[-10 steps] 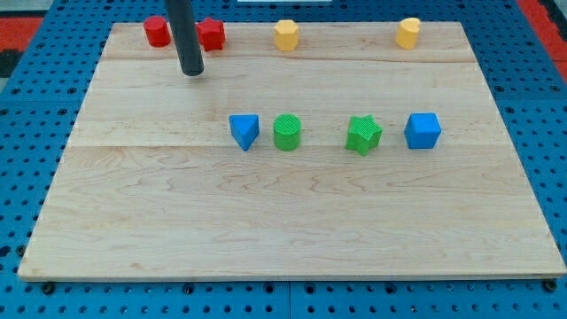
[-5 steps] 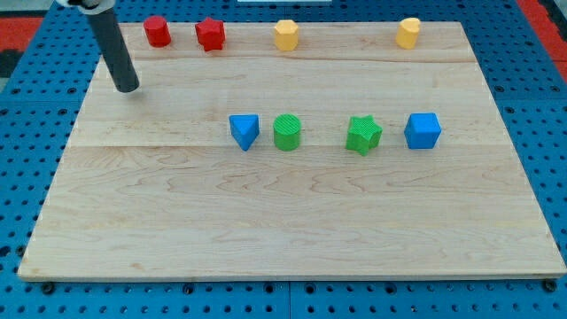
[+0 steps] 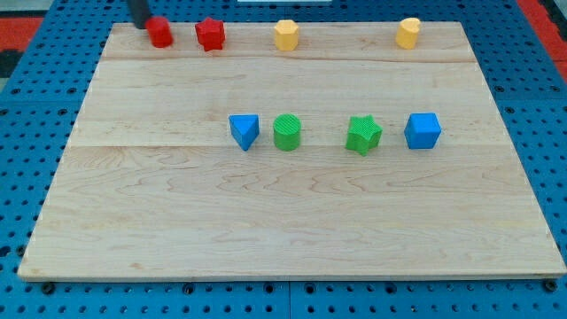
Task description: Place the red blocks vertical to each other
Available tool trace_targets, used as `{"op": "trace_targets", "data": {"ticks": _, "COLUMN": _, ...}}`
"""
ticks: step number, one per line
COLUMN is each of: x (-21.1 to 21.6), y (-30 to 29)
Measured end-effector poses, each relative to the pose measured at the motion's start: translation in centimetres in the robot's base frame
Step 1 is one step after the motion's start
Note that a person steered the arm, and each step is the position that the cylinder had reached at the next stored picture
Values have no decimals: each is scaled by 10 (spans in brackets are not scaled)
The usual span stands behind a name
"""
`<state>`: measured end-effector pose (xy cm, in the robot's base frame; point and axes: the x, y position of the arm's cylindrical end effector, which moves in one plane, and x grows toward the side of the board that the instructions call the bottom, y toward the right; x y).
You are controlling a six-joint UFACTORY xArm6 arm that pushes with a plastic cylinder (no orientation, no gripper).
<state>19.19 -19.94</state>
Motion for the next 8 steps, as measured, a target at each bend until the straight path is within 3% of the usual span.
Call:
{"op": "trace_targets", "data": {"ticks": 1, "x": 0, "y": 45}}
{"op": "trace_targets", "data": {"ticks": 5, "x": 0, "y": 46}}
{"op": "trace_targets", "data": {"ticks": 8, "x": 2, "y": 132}}
